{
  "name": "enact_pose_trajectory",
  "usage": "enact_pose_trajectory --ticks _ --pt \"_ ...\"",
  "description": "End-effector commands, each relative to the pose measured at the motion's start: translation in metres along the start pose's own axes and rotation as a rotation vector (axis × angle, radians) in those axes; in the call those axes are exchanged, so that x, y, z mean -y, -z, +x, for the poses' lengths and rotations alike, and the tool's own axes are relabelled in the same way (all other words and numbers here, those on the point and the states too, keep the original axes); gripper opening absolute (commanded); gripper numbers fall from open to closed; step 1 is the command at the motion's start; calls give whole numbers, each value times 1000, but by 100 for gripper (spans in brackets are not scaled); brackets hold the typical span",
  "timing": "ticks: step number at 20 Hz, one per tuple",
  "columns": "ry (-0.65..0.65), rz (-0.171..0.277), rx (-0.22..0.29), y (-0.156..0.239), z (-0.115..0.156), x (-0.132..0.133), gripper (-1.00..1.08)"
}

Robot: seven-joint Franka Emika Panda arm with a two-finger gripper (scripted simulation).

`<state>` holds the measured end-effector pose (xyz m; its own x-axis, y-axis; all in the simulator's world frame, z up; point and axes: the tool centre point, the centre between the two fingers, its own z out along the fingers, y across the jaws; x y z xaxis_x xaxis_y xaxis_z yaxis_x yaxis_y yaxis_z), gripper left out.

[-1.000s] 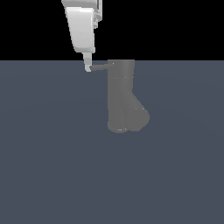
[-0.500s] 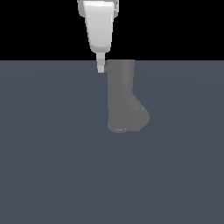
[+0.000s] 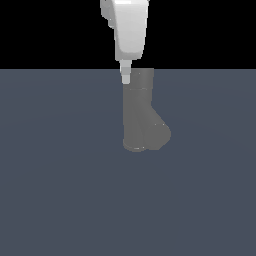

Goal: Turn on the faucet by rotating a designated handle.

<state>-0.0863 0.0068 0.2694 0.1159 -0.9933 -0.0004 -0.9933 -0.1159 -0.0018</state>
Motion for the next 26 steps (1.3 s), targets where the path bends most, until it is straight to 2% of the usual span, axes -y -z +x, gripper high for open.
enact_pose_trajectory --ticks 1,14,15,16,26 --pt "-29 1 -1 0 29 -1 -100" --pt "-44 -2 -1 0 106 -3 -100" --pt "-44 -2 -1 0 106 -3 -100" --pt "8 -4 2 0 74 3 -100" --pt "-8 -3 1 0 106 26 -100"
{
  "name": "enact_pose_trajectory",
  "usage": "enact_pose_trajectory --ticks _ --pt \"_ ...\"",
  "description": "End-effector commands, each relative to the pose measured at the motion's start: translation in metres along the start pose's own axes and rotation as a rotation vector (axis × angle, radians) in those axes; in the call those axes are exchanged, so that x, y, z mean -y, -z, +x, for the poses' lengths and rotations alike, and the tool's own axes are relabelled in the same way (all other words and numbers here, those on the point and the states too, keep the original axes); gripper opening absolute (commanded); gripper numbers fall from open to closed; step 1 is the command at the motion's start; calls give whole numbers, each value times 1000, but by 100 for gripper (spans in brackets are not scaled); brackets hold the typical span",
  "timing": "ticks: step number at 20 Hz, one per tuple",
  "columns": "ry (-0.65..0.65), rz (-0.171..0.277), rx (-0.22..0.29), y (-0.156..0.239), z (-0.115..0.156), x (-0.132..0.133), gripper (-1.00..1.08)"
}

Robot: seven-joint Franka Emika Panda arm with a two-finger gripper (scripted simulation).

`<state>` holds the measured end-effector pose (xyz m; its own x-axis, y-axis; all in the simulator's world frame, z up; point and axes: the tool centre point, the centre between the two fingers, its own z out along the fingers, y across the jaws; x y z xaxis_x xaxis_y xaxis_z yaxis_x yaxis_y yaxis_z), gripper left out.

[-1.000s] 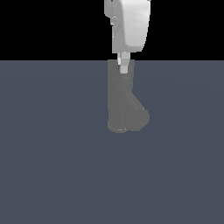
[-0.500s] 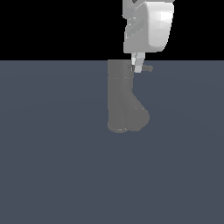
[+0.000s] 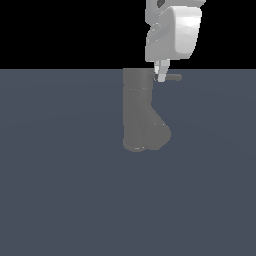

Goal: Turn on the faucet by rotating a designated handle.

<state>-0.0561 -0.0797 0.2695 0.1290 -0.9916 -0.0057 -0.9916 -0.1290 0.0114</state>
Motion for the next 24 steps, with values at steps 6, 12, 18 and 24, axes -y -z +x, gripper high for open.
enact_pose_trajectory --ticks 6,12,18,24 --pt "-31 11 -4 0 35 18 -100" --pt "-40 11 -5 1 53 30 -100" --pt "-49 11 -5 1 70 42 -100" --pt "-56 12 -5 1 85 51 -100"
